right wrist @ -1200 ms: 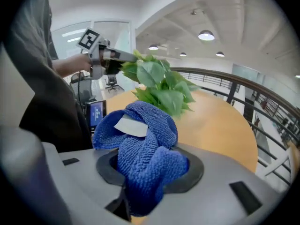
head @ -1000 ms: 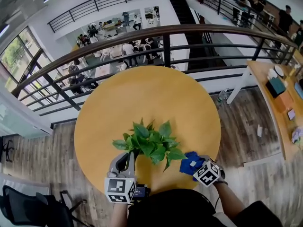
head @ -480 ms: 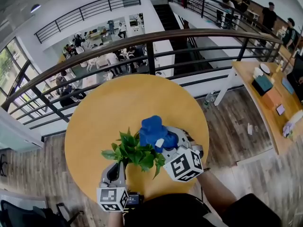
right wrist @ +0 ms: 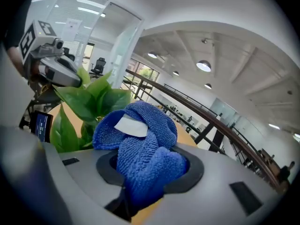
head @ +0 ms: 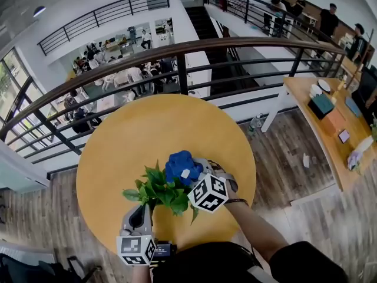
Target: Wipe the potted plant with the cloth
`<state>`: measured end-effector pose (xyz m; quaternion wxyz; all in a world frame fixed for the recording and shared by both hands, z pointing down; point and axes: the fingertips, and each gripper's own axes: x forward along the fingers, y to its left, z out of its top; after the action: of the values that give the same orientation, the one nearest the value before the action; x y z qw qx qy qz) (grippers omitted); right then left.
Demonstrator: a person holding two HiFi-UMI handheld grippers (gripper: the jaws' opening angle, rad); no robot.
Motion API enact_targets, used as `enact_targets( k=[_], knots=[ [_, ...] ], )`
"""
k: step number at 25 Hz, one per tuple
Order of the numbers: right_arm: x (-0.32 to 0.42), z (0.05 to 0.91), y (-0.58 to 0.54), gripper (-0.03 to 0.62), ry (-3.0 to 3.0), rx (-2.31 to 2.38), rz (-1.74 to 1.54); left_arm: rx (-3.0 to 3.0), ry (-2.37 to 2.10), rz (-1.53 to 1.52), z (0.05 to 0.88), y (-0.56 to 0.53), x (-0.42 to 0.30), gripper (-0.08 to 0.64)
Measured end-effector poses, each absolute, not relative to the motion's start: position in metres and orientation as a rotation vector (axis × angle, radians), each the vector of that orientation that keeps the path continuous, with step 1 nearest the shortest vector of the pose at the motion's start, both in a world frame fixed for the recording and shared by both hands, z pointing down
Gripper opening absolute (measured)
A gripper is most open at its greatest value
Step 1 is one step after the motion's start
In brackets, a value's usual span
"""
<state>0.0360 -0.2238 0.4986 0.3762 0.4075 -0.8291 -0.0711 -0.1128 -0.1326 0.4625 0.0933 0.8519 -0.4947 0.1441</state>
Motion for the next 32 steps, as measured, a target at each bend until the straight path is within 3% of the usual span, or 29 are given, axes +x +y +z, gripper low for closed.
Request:
enact_targets(
  k=[11, 16, 26, 32],
  knots=[
    [0.119, 0.482, -0.213, 0.161, -2.239, 1.387, 0.173, 2.534, -1.455, 0.435, 0.463, -0.133, -0.112, 0.002],
    [0.077, 0.437, -0.158, 0.161, -2.436, 1.212, -0.033, 2.531, -1.460, 0.436, 0.464, -0.134, -0.115, 0.002],
    [0.163, 0.573, -0.103, 0.161, -1.868, 1.062, 0.009, 2.532, -1.462, 0.440, 0.464, -0.134, -0.115, 0.002],
    [0.143, 0.485, -0.118, 0.161, -2.042, 1.279, -0.125, 2.537, -1.461, 0.443, 0.463, -0.132, -0.114, 0.002]
  ],
)
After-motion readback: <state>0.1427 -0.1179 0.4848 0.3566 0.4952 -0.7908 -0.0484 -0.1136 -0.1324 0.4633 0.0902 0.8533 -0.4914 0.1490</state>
